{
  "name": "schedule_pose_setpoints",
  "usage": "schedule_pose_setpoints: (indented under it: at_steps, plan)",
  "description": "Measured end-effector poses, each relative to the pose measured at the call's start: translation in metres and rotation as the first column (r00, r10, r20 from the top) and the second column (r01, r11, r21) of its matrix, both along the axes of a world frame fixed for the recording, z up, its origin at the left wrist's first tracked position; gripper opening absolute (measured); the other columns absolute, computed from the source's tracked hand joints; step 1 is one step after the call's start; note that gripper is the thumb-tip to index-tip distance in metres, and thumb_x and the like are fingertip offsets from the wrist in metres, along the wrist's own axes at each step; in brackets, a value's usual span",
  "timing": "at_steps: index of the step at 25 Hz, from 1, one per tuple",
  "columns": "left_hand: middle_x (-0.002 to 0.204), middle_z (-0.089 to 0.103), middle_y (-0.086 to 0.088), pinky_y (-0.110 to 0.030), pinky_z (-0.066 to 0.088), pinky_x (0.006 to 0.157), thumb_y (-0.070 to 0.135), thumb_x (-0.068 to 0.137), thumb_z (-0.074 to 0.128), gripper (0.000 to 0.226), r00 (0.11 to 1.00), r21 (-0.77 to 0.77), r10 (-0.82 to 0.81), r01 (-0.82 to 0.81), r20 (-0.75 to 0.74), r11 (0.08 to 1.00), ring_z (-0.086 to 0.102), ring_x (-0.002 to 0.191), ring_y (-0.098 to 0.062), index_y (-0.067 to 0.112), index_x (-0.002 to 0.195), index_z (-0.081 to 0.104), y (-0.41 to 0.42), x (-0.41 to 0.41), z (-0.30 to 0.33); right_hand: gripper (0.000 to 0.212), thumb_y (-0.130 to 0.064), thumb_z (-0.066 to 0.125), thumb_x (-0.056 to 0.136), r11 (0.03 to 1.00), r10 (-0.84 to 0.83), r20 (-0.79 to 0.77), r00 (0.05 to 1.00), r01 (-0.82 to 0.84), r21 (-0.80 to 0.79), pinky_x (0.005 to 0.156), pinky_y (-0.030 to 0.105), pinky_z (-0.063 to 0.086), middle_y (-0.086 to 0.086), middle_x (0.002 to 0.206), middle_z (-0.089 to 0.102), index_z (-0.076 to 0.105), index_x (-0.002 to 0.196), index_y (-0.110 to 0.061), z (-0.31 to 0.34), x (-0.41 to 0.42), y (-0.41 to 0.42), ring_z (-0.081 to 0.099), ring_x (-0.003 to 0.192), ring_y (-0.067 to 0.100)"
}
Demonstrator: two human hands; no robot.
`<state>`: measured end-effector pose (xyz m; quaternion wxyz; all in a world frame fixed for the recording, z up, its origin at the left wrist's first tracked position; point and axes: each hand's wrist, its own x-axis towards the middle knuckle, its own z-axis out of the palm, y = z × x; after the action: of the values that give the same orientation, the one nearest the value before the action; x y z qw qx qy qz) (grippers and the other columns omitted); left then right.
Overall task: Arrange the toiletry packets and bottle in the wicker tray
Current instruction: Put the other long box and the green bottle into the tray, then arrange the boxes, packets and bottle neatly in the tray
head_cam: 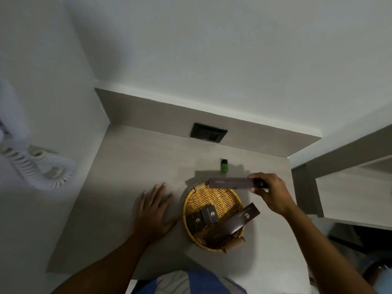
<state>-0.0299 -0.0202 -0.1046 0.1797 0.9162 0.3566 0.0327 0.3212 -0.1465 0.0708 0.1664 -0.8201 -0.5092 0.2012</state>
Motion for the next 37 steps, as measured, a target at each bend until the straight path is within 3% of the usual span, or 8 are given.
schedule_pose_setpoints:
  at_steps: [16,19,22,25,28,31,35,37]
  plan:
    - [0.166,0.022,-0.011,-0.058,0.020,0.117,0.071,0.085,0.046,0.078,1.000,0.045,0.000,-0.001,0.024,0.999,0.017,0.152,-0.032,0.028,0.150,0.040,0.000,0.000,-0.004,0.044,-0.022,0.073,0.080,0.887,0.433,-0.020,0.901,-0.431,-0.165,0.104,0.045,0.032,-0.010,0.129,0.058,0.059,0.120,-0.035,-0.062,-0.017,0.059,0.043,0.127,0.017]
    - [0.165,0.022,-0.011,-0.057,0.019,0.117,0.070,0.084,0.050,0.079,1.000,0.039,0.008,-0.008,0.015,0.999,0.020,0.151,-0.033,0.028,0.150,0.039,0.000,0.001,-0.003,0.043,-0.047,0.068,0.081,0.999,0.038,-0.295,0.955,-0.044,-0.012,0.102,0.041,0.031,-0.012,0.130,0.053,0.054,0.121,-0.039,-0.053,-0.003,0.065,0.043,0.125,0.013]
    - [0.164,0.025,-0.011,-0.057,0.020,0.117,0.068,0.082,0.054,0.080,1.000,0.035,0.017,-0.017,0.004,0.999,0.025,0.149,-0.034,0.028,0.149,0.041,-0.001,0.003,0.000,0.035,-0.039,0.065,0.087,0.886,-0.389,-0.348,0.853,0.450,0.111,0.073,0.027,0.050,-0.003,0.102,0.065,0.057,0.115,-0.020,-0.060,0.011,0.093,0.064,0.099,0.021]
    - [0.166,0.022,-0.008,-0.055,0.016,0.119,0.067,0.083,0.053,0.080,0.999,0.034,0.033,-0.034,0.026,0.999,0.020,0.152,-0.030,0.028,0.151,0.038,-0.002,0.001,-0.002,0.045,-0.035,0.069,0.086,0.925,-0.327,-0.170,0.930,0.278,-0.258,0.066,0.026,0.048,0.009,0.102,0.063,0.054,0.119,-0.009,-0.076,0.004,0.125,0.061,0.088,0.023]
    - [0.167,0.018,-0.004,-0.054,0.014,0.121,0.071,0.086,0.045,0.080,0.999,0.024,0.045,-0.046,0.029,0.999,0.015,0.153,-0.026,0.030,0.154,0.033,-0.004,0.000,-0.003,0.043,-0.022,0.072,0.084,0.908,-0.270,-0.130,0.954,0.207,-0.363,0.082,0.037,0.053,0.018,0.116,0.062,0.055,0.120,-0.006,-0.090,0.001,0.141,0.061,0.102,0.032]
    - [0.167,0.019,-0.005,-0.055,0.016,0.120,0.070,0.085,0.048,0.080,0.999,0.007,0.044,-0.044,0.024,0.999,0.017,0.153,-0.027,0.030,0.153,0.035,-0.003,0.001,-0.004,0.030,-0.016,0.069,0.086,0.946,-0.219,-0.089,0.972,0.189,-0.263,0.082,0.034,0.053,0.017,0.112,0.067,0.063,0.113,-0.005,-0.072,0.006,0.150,0.065,0.099,0.030]
    - [0.166,0.020,-0.009,-0.058,0.018,0.119,0.072,0.087,0.042,0.078,1.000,0.006,0.015,-0.015,-0.016,1.000,0.018,0.152,-0.031,0.029,0.152,0.037,0.000,0.001,-0.003,0.022,-0.019,0.073,0.082,0.961,-0.183,-0.194,0.964,0.217,0.172,0.071,0.020,0.050,-0.005,0.097,0.067,0.062,0.100,-0.021,-0.027,-0.006,0.102,0.063,0.084,0.008]
    - [0.166,0.019,-0.009,-0.059,0.017,0.119,0.073,0.088,0.041,0.078,1.000,0.006,0.013,-0.013,-0.004,1.000,0.015,0.153,-0.030,0.028,0.152,0.037,0.000,0.001,-0.004,0.025,-0.016,0.076,0.078,0.974,-0.102,-0.179,0.978,0.135,0.183,0.068,0.014,0.050,-0.011,0.094,0.066,0.062,0.097,-0.025,-0.024,-0.031,0.056,0.062,0.081,0.004]
